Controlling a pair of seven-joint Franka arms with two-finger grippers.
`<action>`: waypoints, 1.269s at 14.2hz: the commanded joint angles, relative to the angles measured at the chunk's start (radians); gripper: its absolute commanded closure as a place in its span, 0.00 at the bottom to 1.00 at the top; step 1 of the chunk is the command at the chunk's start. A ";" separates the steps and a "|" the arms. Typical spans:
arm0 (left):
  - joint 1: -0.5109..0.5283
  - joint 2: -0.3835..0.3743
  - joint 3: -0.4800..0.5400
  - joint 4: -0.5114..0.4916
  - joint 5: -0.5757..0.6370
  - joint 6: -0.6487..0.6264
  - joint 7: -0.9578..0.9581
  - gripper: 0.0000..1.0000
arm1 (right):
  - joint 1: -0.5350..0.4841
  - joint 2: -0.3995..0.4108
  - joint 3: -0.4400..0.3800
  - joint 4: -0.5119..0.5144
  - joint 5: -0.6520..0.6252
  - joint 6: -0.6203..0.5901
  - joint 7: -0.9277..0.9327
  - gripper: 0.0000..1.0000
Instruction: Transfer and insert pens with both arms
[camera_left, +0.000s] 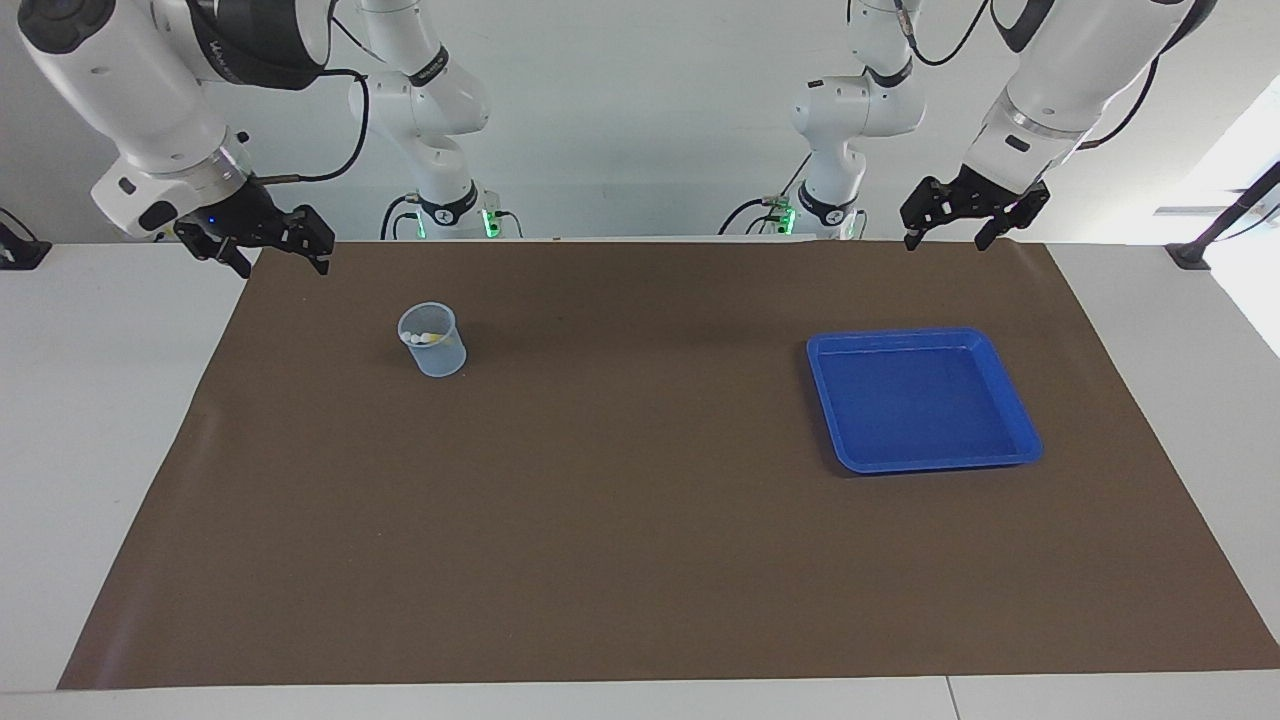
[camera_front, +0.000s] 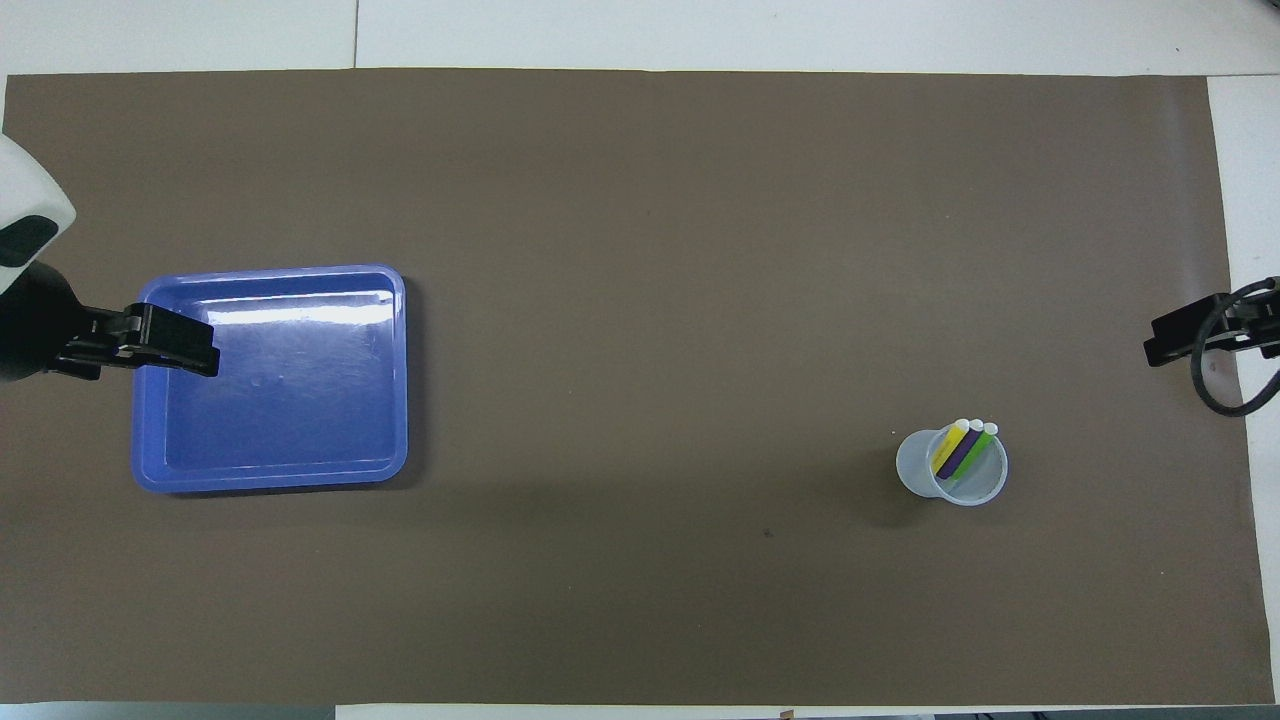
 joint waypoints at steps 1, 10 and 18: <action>0.005 0.000 0.003 0.002 0.002 0.001 -0.004 0.00 | 0.007 0.017 -0.009 0.023 -0.001 -0.012 0.022 0.00; 0.005 0.000 0.003 0.002 0.002 -0.002 -0.004 0.00 | 0.005 0.029 -0.003 0.039 0.004 -0.004 0.032 0.00; 0.005 -0.002 0.003 0.002 0.000 -0.002 -0.004 0.00 | 0.007 -0.005 0.002 0.048 0.004 -0.001 0.032 0.00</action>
